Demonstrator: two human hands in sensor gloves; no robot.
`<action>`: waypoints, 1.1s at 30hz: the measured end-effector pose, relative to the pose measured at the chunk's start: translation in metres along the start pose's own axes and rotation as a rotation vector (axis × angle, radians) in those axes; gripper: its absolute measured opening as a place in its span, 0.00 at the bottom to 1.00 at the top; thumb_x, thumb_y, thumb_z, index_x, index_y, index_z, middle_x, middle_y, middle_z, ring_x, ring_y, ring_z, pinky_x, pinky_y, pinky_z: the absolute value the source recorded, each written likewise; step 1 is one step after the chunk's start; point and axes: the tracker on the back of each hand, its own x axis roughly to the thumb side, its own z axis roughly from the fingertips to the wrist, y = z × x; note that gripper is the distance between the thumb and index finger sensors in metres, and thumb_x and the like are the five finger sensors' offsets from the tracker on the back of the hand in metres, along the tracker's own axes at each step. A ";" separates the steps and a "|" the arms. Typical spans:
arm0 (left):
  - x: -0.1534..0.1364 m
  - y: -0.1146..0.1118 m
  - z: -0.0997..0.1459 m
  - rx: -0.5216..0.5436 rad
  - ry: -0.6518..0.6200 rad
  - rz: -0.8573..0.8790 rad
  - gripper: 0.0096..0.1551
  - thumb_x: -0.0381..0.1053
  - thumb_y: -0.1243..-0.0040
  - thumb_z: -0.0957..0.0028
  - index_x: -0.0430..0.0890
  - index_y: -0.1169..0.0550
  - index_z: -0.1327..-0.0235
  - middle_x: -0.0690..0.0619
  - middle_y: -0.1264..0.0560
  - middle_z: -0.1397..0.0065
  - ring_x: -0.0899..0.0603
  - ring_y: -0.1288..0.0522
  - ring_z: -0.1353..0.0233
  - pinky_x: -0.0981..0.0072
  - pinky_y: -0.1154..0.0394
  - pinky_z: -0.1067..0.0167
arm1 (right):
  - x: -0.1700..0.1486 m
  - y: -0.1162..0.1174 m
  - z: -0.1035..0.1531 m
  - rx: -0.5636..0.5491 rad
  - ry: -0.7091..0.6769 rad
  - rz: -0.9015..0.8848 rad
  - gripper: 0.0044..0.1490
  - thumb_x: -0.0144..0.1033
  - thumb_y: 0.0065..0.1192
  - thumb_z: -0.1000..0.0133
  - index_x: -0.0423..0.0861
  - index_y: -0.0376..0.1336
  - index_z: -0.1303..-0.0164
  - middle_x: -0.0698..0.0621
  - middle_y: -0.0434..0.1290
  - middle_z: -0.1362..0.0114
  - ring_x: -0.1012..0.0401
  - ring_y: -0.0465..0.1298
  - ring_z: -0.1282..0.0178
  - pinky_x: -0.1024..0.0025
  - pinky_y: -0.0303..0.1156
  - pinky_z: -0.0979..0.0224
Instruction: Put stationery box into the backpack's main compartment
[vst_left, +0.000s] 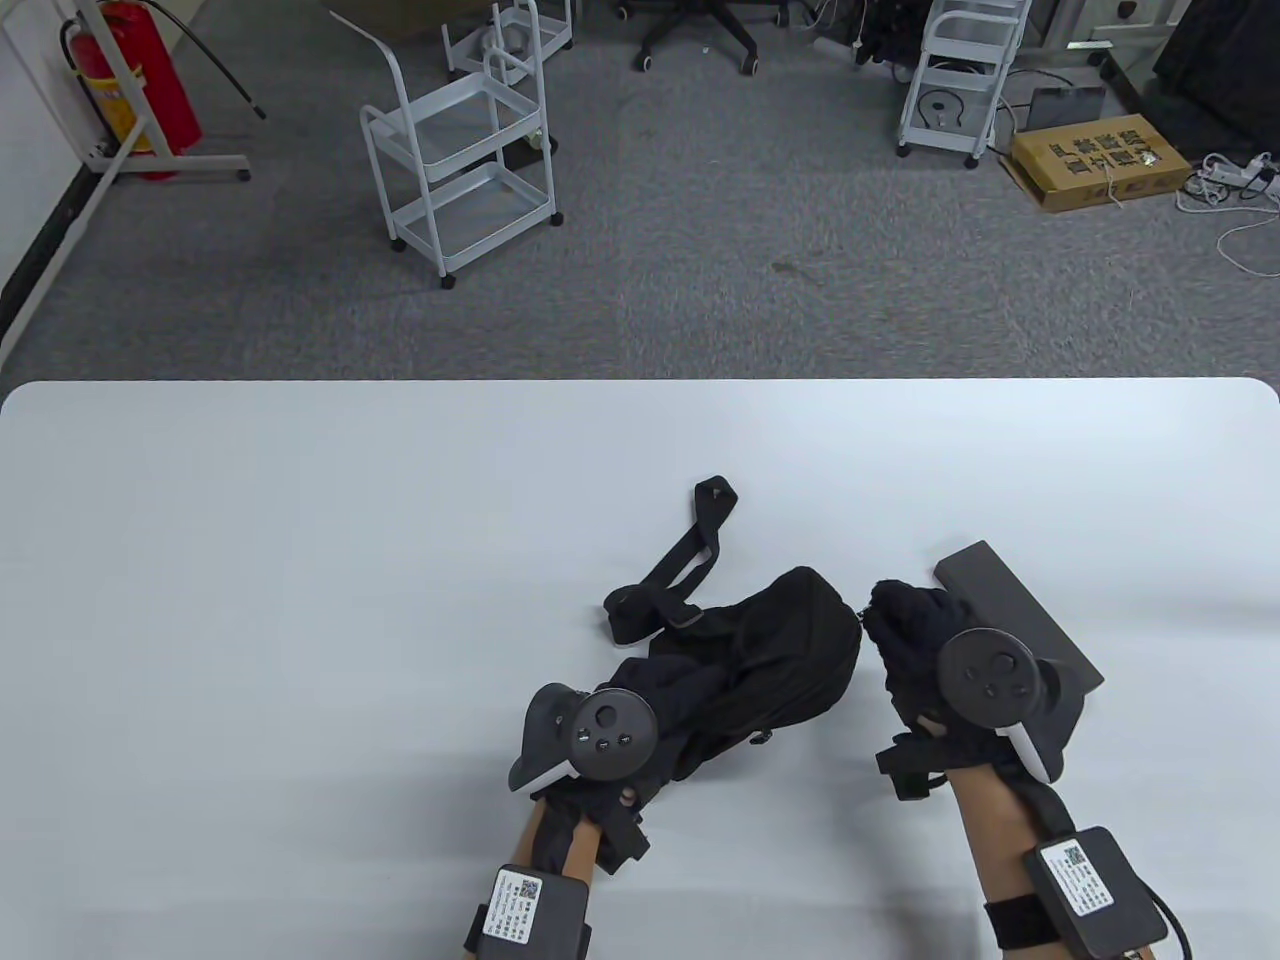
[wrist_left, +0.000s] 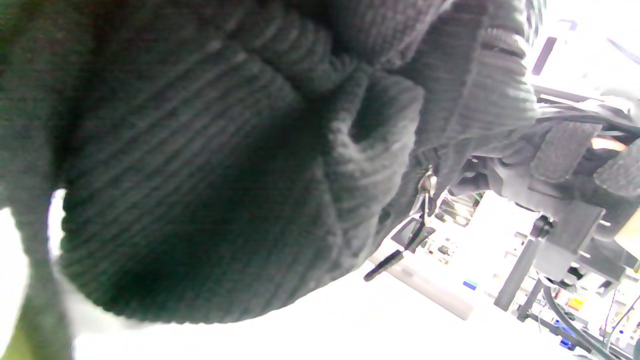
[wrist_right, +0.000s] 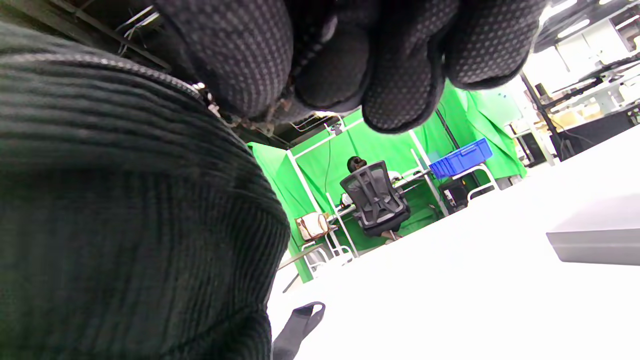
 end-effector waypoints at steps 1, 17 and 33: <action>0.000 0.000 0.000 0.000 -0.004 -0.004 0.27 0.44 0.46 0.46 0.54 0.25 0.30 0.46 0.30 0.27 0.33 0.29 0.32 0.37 0.26 0.40 | -0.002 0.001 -0.001 0.004 0.007 -0.001 0.27 0.39 0.68 0.42 0.45 0.68 0.34 0.48 0.74 0.39 0.46 0.76 0.37 0.40 0.67 0.27; -0.008 0.004 0.003 0.107 0.110 0.019 0.28 0.44 0.48 0.44 0.48 0.27 0.27 0.44 0.30 0.28 0.32 0.29 0.34 0.36 0.24 0.42 | -0.032 0.003 -0.013 0.071 0.105 0.029 0.41 0.48 0.65 0.42 0.43 0.59 0.22 0.42 0.63 0.22 0.36 0.64 0.21 0.33 0.58 0.21; -0.029 0.023 0.016 0.265 0.256 0.095 0.29 0.44 0.49 0.43 0.44 0.28 0.26 0.40 0.30 0.29 0.31 0.28 0.35 0.37 0.23 0.45 | -0.167 0.006 -0.008 0.380 0.611 0.267 0.64 0.54 0.66 0.43 0.41 0.34 0.12 0.34 0.37 0.11 0.26 0.33 0.15 0.21 0.39 0.21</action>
